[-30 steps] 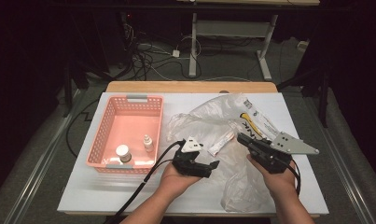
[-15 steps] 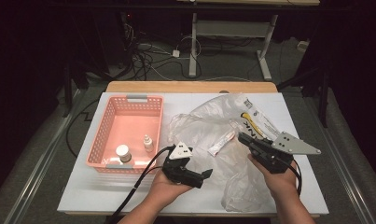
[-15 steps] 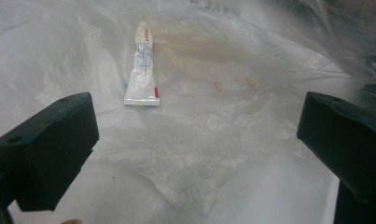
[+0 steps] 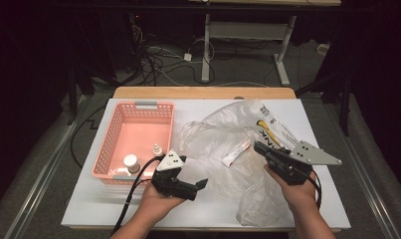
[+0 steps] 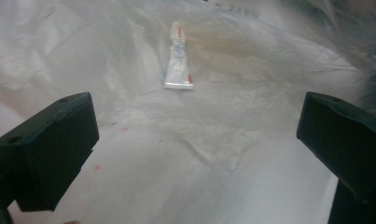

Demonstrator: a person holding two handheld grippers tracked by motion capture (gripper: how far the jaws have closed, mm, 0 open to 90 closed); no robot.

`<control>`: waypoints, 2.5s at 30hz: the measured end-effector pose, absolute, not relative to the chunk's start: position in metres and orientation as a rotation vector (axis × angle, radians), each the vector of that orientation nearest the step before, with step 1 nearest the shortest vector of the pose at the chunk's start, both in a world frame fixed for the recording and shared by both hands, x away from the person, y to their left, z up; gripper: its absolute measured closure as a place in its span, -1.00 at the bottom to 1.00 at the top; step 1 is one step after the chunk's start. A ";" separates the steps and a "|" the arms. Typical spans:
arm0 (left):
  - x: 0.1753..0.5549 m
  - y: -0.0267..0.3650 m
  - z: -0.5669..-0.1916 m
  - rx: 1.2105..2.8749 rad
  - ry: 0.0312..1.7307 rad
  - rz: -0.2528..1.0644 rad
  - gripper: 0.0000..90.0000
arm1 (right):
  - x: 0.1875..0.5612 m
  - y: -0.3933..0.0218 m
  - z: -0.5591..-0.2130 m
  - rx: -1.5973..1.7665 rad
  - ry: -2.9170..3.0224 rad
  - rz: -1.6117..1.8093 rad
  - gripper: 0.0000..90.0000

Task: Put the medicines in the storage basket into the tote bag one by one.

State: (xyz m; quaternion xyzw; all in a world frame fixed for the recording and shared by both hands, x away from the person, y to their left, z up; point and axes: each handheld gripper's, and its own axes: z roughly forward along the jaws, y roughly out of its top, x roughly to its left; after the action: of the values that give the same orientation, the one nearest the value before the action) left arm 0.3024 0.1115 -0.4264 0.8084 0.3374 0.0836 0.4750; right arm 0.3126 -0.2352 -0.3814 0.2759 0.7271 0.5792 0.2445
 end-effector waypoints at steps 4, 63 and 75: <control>0.302 0.126 -0.426 1.960 0.853 0.221 -1.00 | 0.313 -0.235 -0.382 0.753 1.988 1.578 1.00; 0.315 0.266 -0.423 1.844 1.269 0.418 -0.93 | 0.313 -0.239 -0.381 0.761 1.979 1.595 1.00; 0.326 0.263 -0.427 1.936 1.337 0.330 -0.60 | 0.314 -0.239 -0.381 0.758 1.980 1.596 1.00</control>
State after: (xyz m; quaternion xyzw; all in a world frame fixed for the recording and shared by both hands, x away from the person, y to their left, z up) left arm 0.3257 0.2629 -0.4271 0.7558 0.5219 0.1290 0.3738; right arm 0.3136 -0.2387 -0.3811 0.2773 0.7240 0.5836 0.2415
